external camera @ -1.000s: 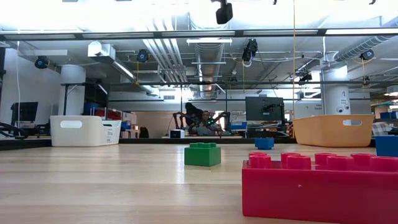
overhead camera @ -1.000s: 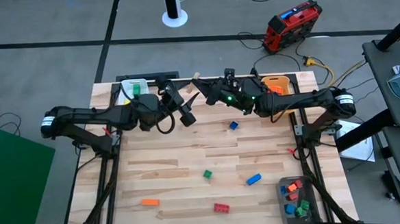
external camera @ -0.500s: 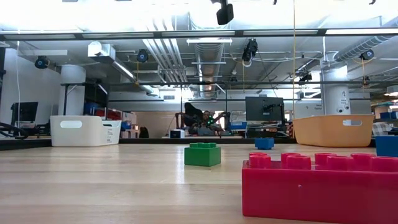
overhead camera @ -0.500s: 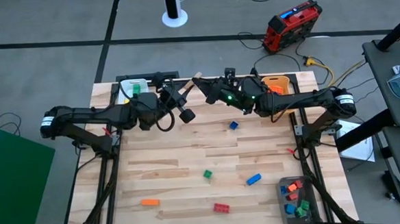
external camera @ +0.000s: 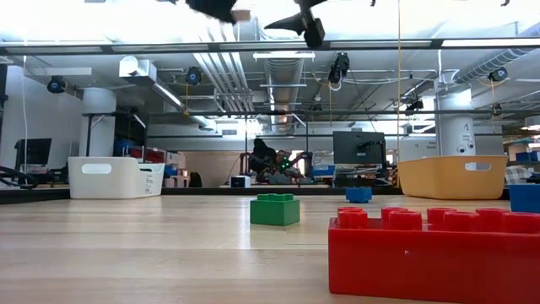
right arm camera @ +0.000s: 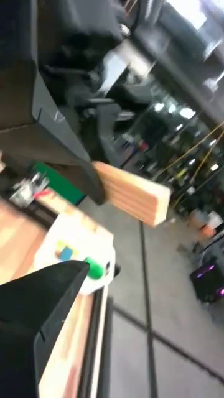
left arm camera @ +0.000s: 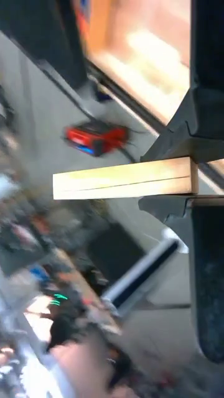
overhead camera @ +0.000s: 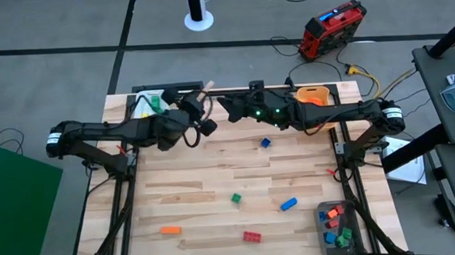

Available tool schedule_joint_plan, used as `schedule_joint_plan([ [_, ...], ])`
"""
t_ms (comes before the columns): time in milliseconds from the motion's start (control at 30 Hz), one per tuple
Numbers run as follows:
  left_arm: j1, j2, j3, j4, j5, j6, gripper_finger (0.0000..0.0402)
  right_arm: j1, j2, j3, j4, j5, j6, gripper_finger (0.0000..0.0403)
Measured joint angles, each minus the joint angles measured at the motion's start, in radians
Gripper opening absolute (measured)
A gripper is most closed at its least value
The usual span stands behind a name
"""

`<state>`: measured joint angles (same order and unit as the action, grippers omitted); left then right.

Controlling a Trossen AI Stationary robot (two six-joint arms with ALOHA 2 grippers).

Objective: Sort blocks by size
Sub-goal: Put the big brown block into the white bin

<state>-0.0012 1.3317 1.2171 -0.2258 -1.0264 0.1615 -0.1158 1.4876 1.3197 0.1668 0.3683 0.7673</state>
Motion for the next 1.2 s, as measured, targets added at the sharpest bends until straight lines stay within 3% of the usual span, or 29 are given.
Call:
schedule_joint_plan([
  [133, 0.069, -0.008, 0.0, -0.311, 0.041, -0.359, 0.0023, 0.0, 0.0, 0.036, -0.145, 0.0, -0.007, 0.0248],
  [233, 0.162, -0.012, 0.0, -0.549, 0.238, -0.62, 0.0023, 0.0, 0.0, 0.048, -0.235, 0.0, -0.016, 0.0237],
  [400, 0.33, 0.009, 0.0, -0.932, 0.538, -0.838, 0.0023, 0.0, 0.0, 0.048, -0.287, -0.001, -0.016, 0.0219],
  [567, 0.449, 0.013, 0.0, -1.12, 0.624, -0.798, 0.0023, 0.002, 0.0, 0.048, -0.291, -0.009, -0.017, 0.0209],
  [800, 0.615, 0.01, 0.0, -1.126, 0.685, -0.667, 0.0023, 0.004, 0.0, 0.048, -0.292, -0.038, -0.017, 0.0203],
  [1000, 0.763, 0.01, 0.0, -1.119, 0.67, -0.616, 0.0027, 0.014, 0.0, 0.048, -0.293, -0.062, -0.016, 0.0199],
  [1200, 0.832, 0.01, 0.0, -1.12, 0.619, -0.589, 0.0059, 0.024, 0.0, 0.048, -0.296, -0.063, -0.016, 0.02],
])
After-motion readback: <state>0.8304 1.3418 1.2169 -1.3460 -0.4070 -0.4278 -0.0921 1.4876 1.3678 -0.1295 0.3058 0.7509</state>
